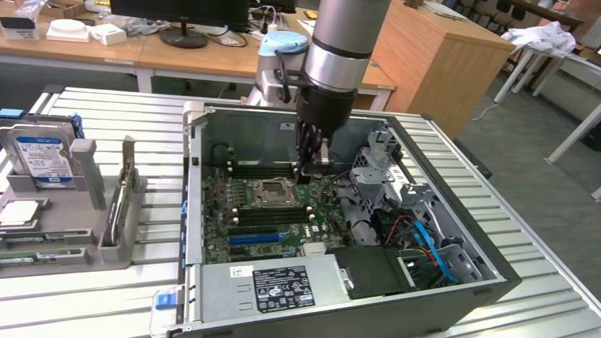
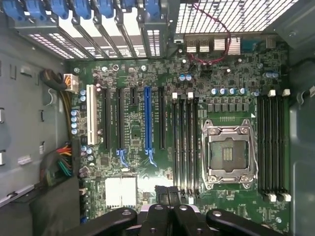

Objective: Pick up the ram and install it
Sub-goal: 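Reach for the ram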

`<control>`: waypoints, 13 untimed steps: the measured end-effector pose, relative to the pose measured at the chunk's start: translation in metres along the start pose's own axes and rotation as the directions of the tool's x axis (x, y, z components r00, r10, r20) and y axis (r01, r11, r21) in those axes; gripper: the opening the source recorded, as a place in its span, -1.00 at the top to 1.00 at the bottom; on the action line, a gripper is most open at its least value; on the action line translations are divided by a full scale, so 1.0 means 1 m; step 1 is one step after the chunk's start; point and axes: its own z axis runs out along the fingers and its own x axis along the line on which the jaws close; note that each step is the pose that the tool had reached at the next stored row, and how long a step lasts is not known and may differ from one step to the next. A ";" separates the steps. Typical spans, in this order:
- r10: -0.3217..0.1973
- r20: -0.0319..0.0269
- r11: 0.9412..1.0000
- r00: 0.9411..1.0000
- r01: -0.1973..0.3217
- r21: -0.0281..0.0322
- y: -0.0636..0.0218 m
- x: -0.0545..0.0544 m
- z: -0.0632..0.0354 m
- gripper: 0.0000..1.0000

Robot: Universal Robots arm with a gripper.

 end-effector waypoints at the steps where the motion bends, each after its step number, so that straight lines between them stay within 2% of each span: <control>1: 0.001 0.000 1.000 1.000 -0.001 0.000 0.0000 0.000 0.0018 0.80; 13: 0.010 0.002 1.000 1.000 -0.010 0.000 0.0000 -0.001 0.0237 0.80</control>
